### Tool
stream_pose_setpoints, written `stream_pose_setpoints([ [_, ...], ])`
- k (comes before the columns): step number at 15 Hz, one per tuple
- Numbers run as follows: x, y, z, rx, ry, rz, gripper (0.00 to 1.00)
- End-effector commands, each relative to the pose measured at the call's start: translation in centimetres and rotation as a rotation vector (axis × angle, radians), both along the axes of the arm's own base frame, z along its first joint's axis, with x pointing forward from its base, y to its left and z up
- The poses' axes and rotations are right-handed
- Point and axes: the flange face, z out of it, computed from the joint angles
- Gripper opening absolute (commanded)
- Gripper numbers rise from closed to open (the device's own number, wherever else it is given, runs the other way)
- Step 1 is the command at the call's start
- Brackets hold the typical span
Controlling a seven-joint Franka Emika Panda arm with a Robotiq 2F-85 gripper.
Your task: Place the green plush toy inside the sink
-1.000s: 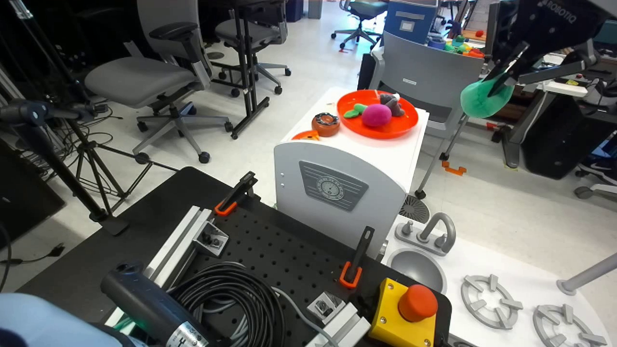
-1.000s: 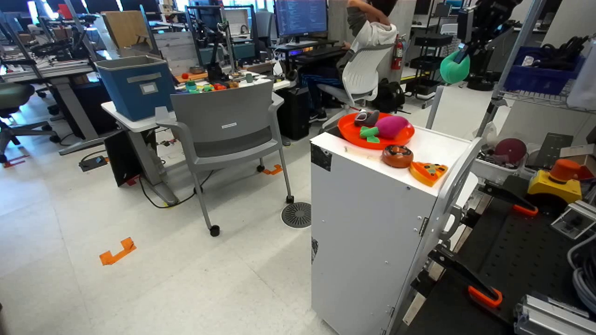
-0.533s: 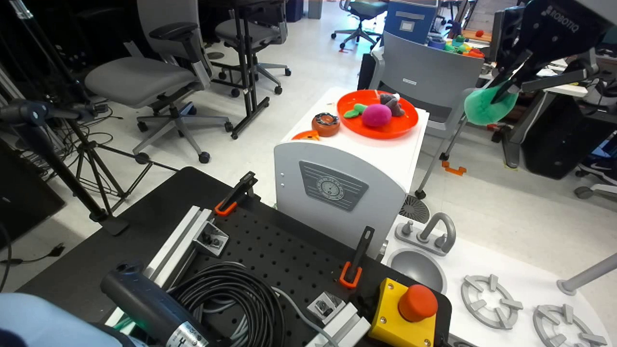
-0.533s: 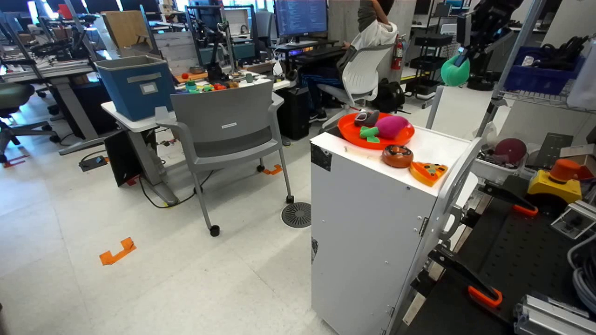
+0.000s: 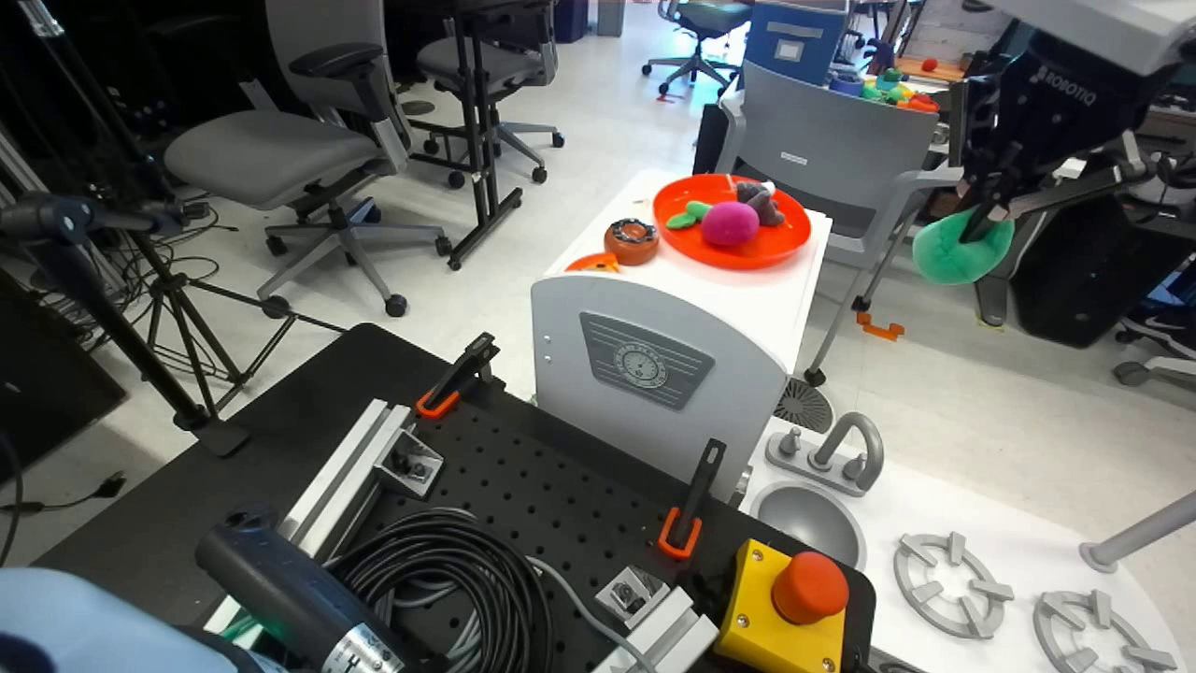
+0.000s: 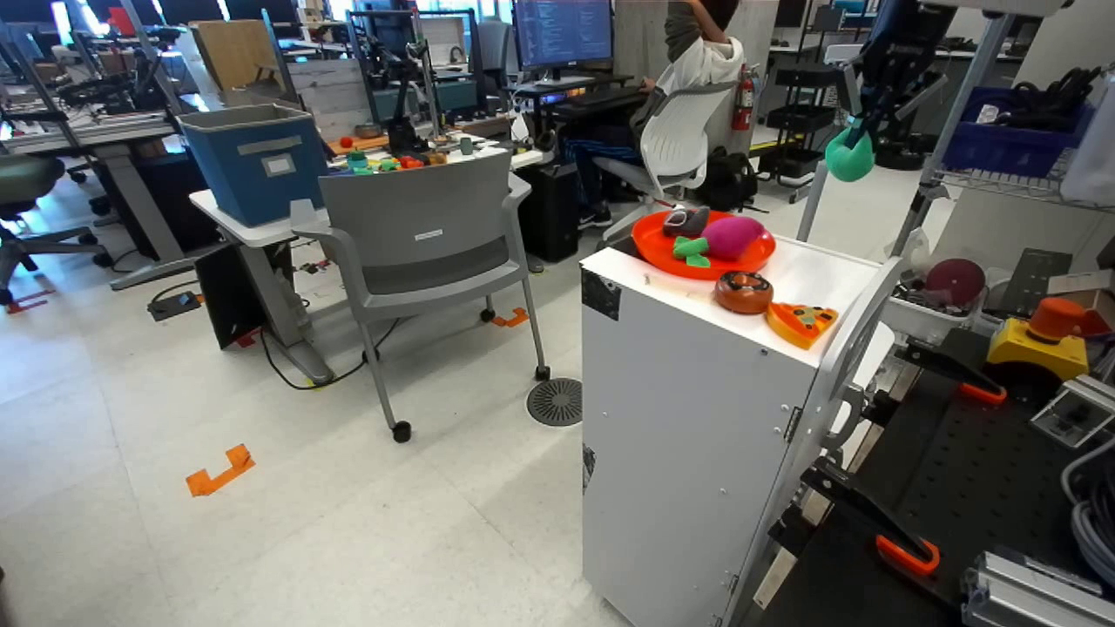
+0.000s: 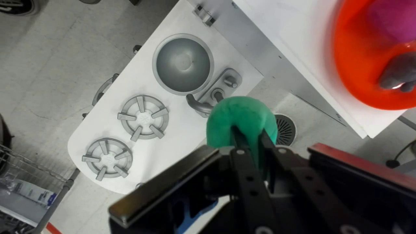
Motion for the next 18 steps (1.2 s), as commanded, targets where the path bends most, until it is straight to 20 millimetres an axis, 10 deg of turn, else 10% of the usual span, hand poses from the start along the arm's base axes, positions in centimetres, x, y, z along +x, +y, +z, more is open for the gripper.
stream_pose_setpoints([
  [1,1.3,-0.1,-0.7,-0.024,0.044,-0.03,0.03],
  [14,2.1,-0.6,-3.4,-0.012,0.09,-0.037,0.03],
  [16,2.1,-0.6,-3.3,-0.014,0.091,-0.039,0.38],
  [18,2.0,-0.6,-3.3,-0.021,0.093,-0.039,0.42],
])
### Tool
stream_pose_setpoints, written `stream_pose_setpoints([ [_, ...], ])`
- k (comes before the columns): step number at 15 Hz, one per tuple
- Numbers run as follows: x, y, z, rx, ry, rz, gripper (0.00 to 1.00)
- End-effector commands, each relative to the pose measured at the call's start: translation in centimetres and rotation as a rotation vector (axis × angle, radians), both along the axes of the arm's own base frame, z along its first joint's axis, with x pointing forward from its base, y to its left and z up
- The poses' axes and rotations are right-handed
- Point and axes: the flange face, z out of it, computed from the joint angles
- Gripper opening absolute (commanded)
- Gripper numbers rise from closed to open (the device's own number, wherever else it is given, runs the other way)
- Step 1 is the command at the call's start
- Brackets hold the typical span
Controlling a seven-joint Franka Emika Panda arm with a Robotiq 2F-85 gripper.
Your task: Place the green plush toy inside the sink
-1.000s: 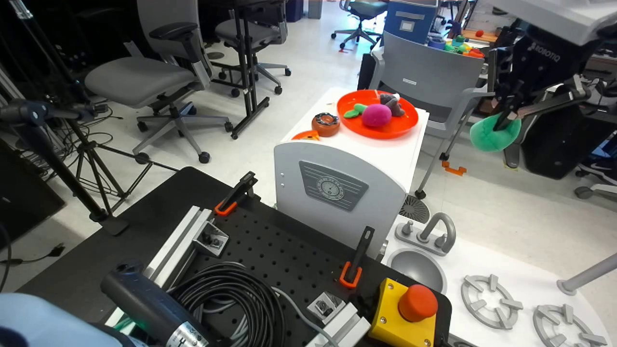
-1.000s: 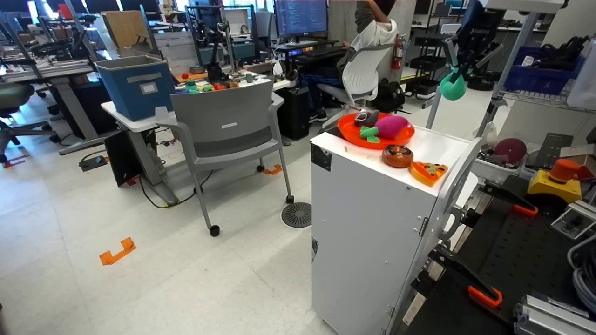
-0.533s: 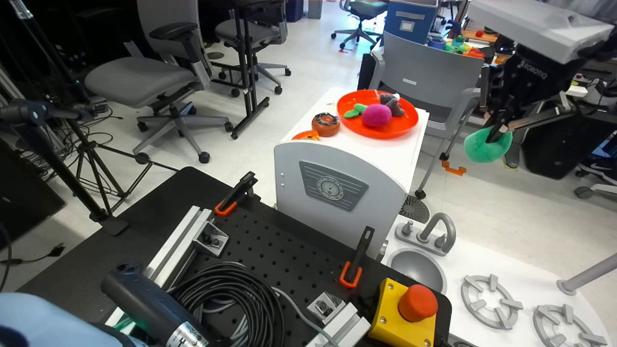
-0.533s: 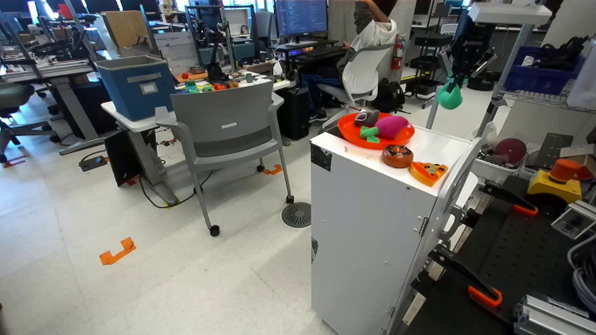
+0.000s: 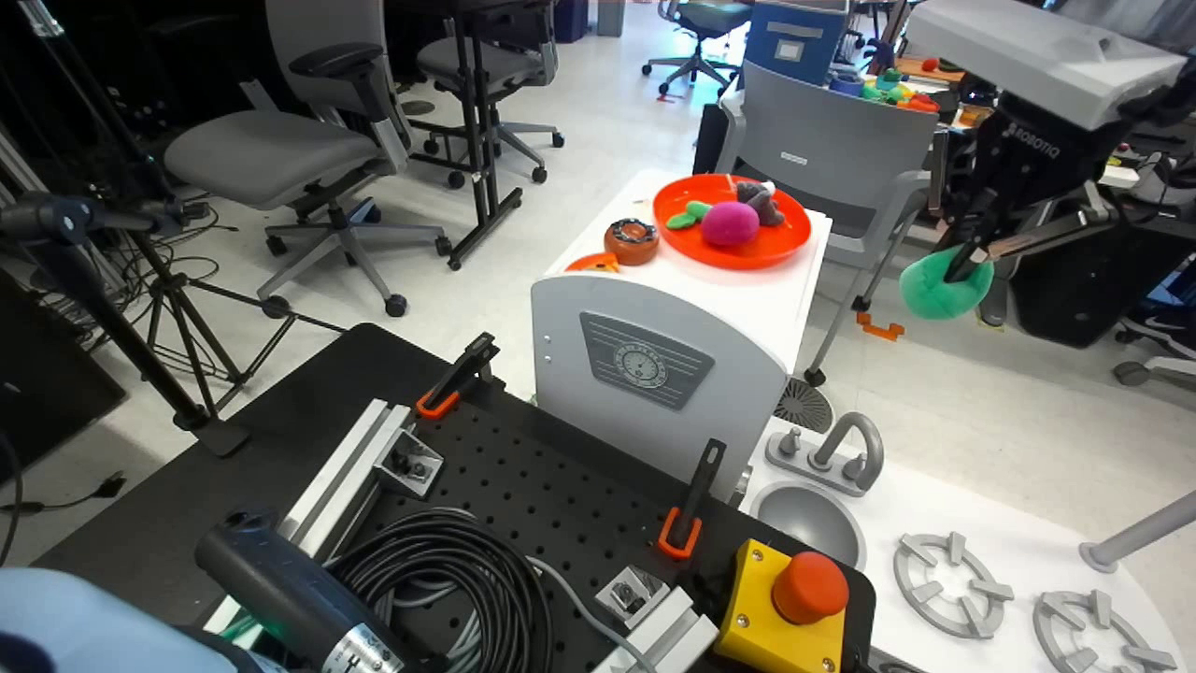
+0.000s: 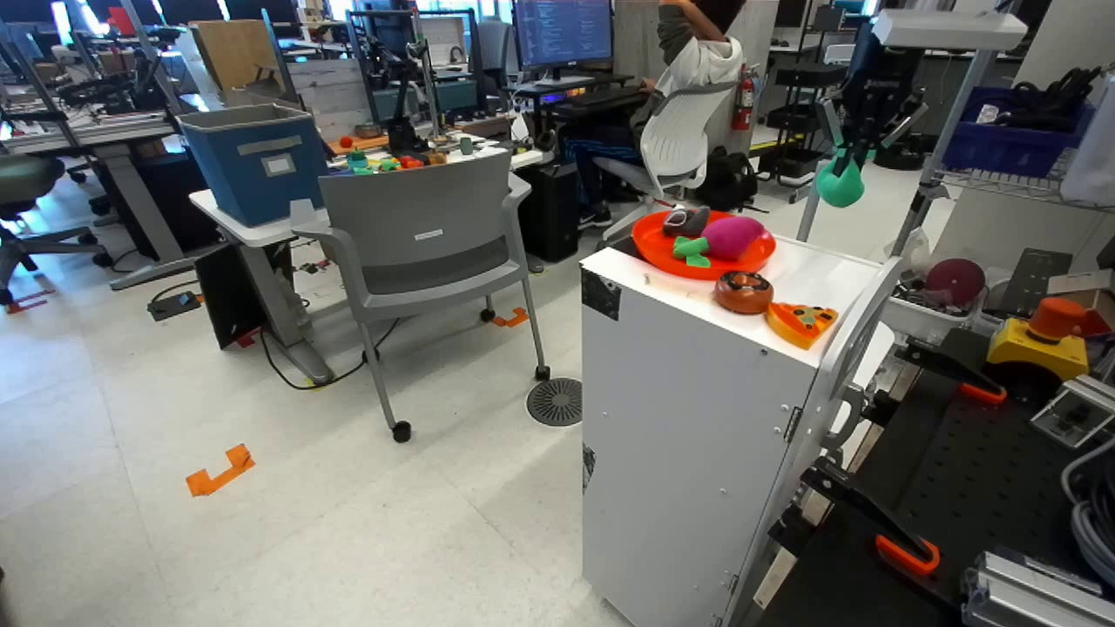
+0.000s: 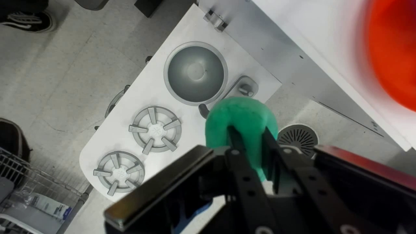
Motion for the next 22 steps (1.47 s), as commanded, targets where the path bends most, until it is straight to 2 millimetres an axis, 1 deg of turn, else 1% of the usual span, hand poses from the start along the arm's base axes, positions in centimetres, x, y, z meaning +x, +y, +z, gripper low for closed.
stream_pose_setpoints([
  [1,0.3,-0.2,0.3,-0.013,0.018,-0.003,0.48],
  [8,0.1,-0.2,0.4,-0.023,0.021,-0.013,0.98],
  [9,0.1,-0.2,0.4,-0.023,0.02,-0.015,1.0],
  [18,0.0,0.0,0.6,-0.026,0.012,-0.011,1.0],
  [20,0.1,0.7,0.8,-0.039,0.002,0.014,1.0],
  [22,0.2,2.0,1.1,-0.065,-0.004,0.057,1.0],
])
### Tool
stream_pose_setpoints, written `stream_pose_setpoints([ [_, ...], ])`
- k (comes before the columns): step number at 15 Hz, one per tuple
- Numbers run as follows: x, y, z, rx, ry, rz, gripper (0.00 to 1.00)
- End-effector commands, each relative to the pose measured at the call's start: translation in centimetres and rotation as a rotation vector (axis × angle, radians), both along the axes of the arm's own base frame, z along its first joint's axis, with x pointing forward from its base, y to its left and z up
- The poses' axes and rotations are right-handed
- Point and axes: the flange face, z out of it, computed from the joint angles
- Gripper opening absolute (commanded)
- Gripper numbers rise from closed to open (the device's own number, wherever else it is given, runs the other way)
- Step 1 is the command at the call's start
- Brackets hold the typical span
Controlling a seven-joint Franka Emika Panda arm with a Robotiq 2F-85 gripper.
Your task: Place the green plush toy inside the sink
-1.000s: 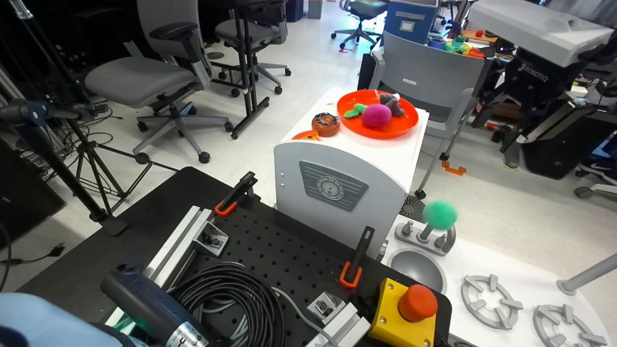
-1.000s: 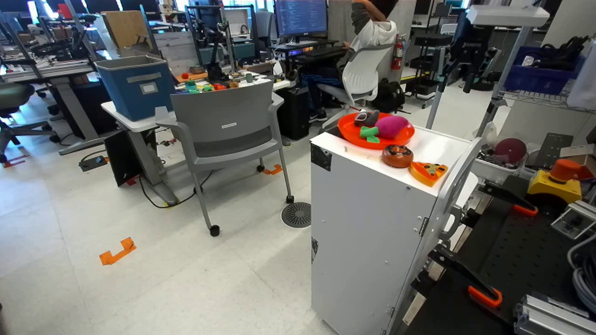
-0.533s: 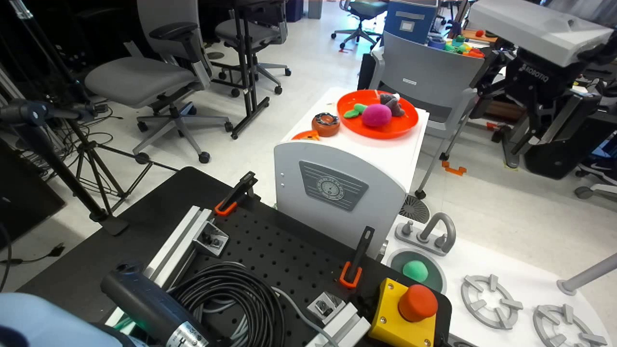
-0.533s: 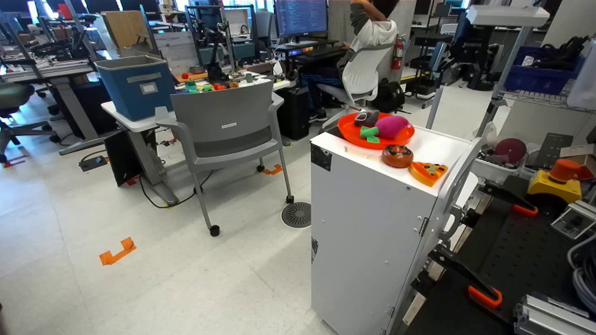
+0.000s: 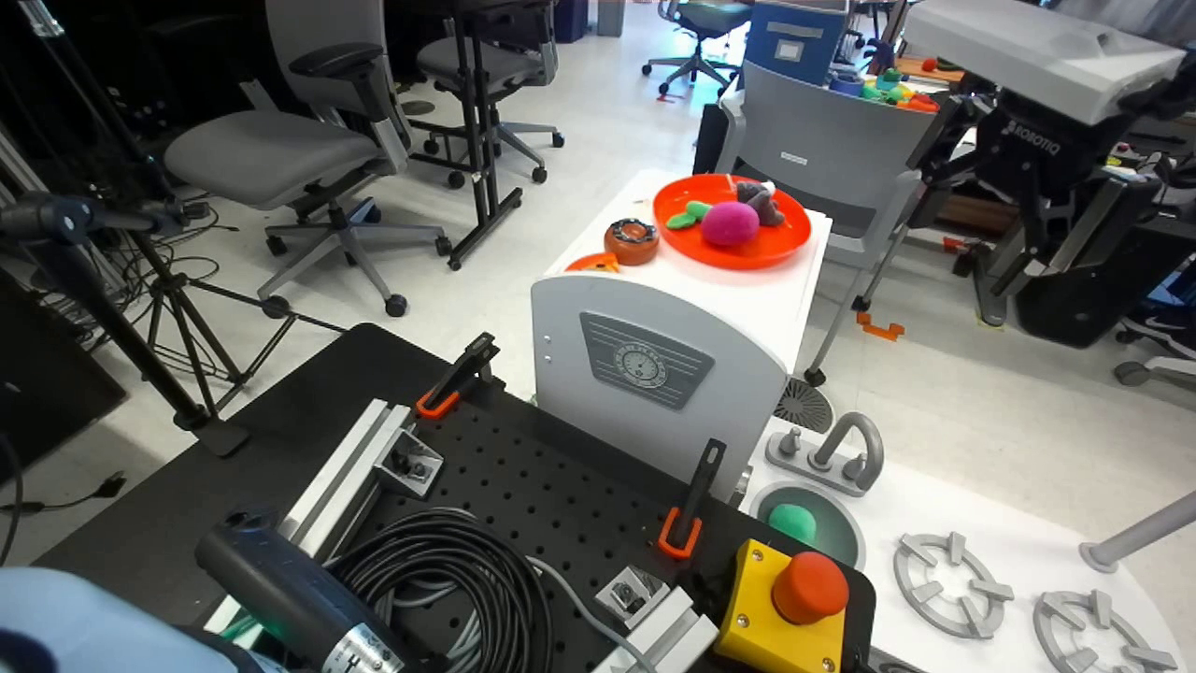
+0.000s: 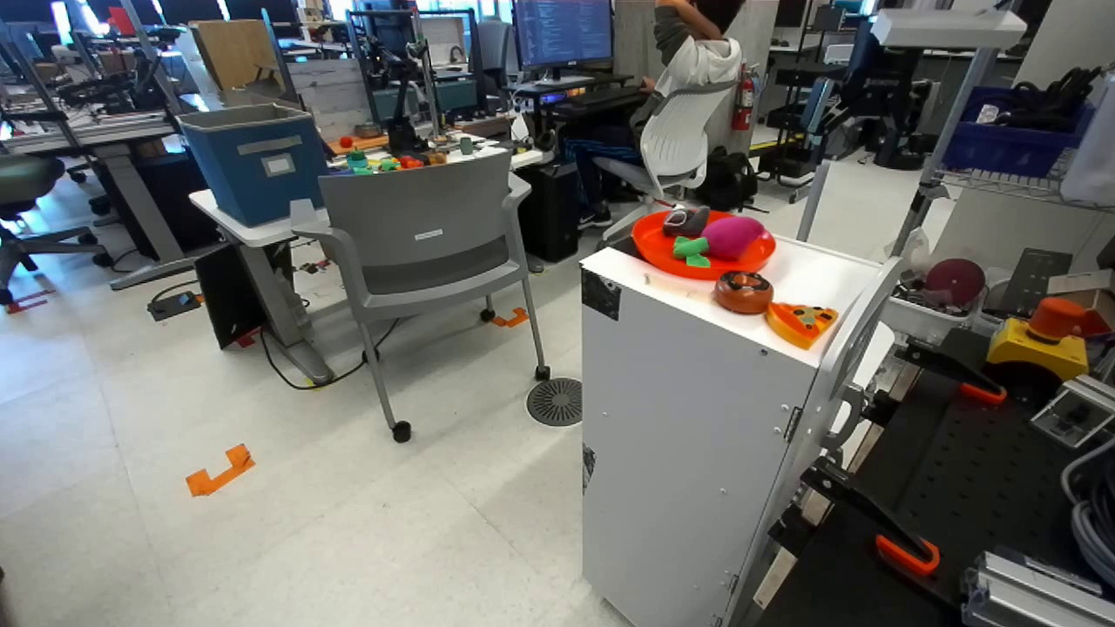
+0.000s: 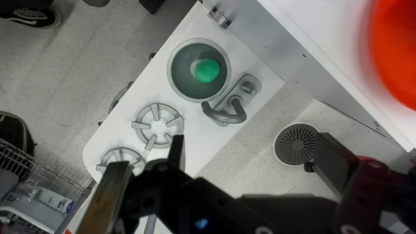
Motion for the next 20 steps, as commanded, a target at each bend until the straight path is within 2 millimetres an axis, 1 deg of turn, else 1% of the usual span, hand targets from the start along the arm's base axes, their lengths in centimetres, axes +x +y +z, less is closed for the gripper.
stream_pose_setpoints([
  [1,-0.1,2.7,1.2,-0.061,-0.013,0.085,1.0],
  [6,0.0,7.2,2.5,-0.158,-0.059,0.232,1.0],
  [11,-0.1,11.0,3.6,-0.163,-0.125,0.36,1.0],
  [15,-0.9,13.1,4.6,-0.141,-0.196,0.443,1.0],
  [20,-2.3,14.3,5.3,-0.082,-0.216,0.509,1.0],
])
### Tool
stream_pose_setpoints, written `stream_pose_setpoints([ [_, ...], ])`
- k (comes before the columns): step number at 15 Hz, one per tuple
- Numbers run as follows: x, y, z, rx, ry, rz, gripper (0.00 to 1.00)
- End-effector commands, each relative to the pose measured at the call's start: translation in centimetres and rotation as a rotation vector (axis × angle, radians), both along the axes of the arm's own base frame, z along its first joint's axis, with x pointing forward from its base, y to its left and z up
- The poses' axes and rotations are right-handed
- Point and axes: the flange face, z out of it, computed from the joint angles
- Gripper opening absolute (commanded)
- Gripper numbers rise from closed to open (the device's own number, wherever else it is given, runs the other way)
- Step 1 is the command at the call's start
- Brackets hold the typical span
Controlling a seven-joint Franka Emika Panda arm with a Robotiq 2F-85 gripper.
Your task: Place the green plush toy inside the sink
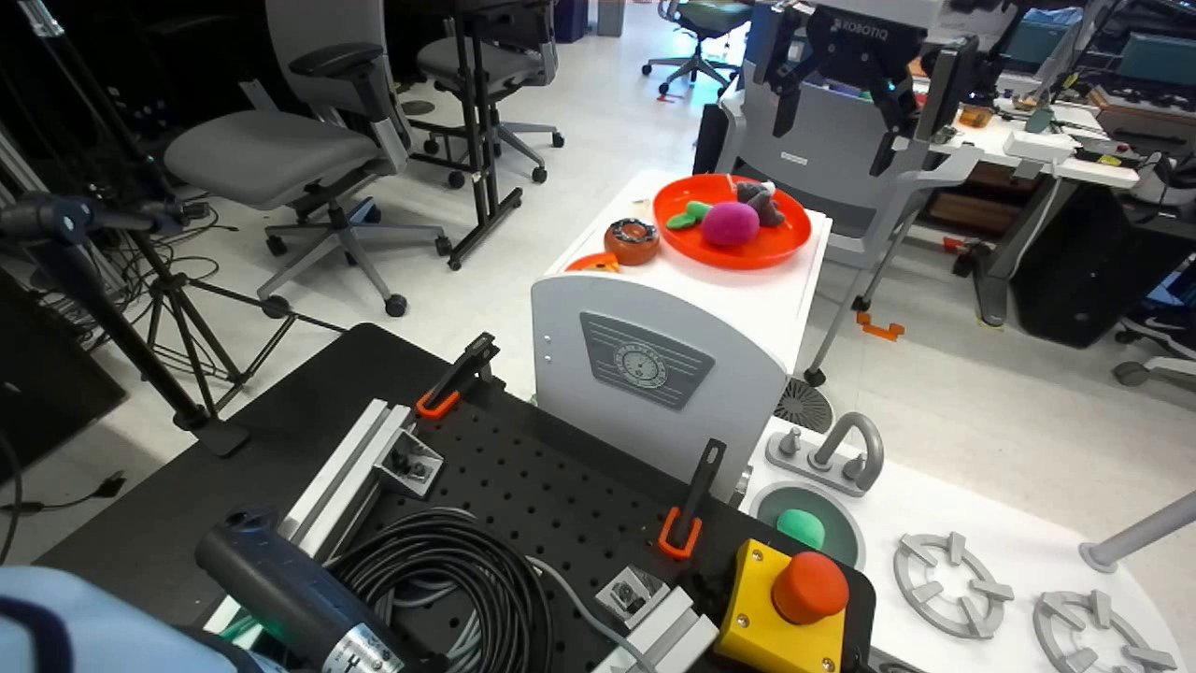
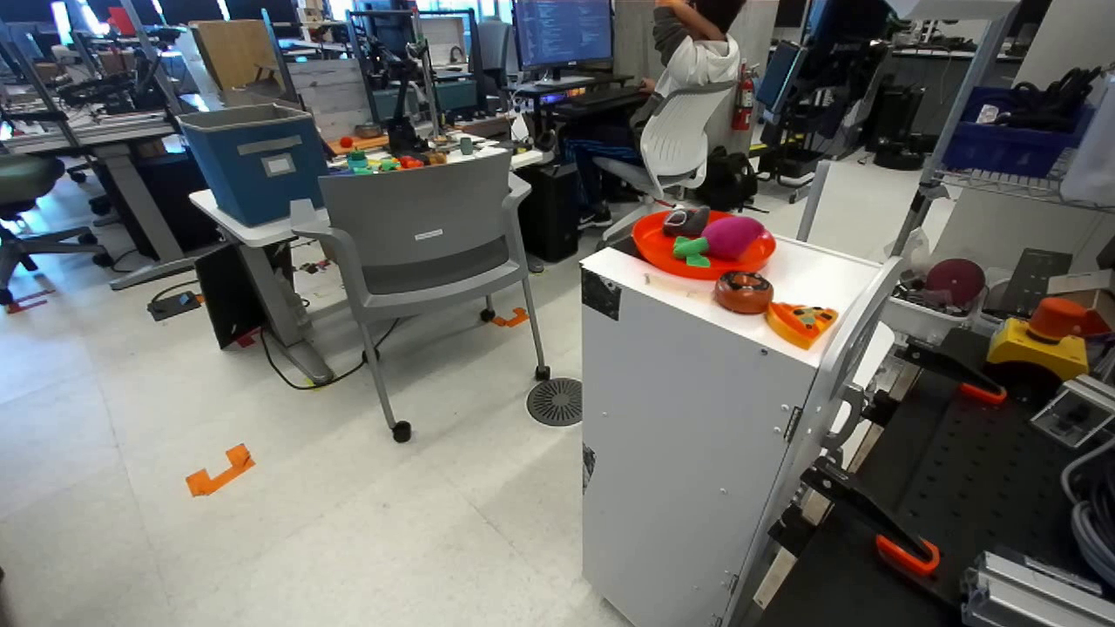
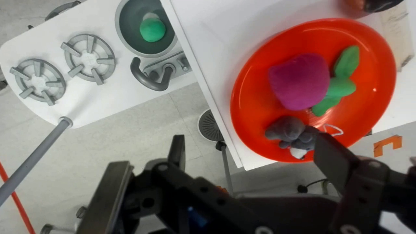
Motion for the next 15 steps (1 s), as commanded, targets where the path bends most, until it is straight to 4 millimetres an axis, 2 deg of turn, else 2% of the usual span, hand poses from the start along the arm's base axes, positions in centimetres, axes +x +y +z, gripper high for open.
stream_pose_setpoints([
  [1,-1.7,0.6,1.0,0.034,-0.03,0.065,1.0],
  [2,-2.0,0.9,1.1,0.039,-0.026,0.094,1.0],
  [3,-0.8,0.4,0.5,0.025,-0.007,0.044,1.0],
  [6,-1.3,0.7,0.7,0.03,-0.009,0.066,1.0],
  [15,-1.4,0.7,0.7,0.029,-0.009,0.07,1.0],
])
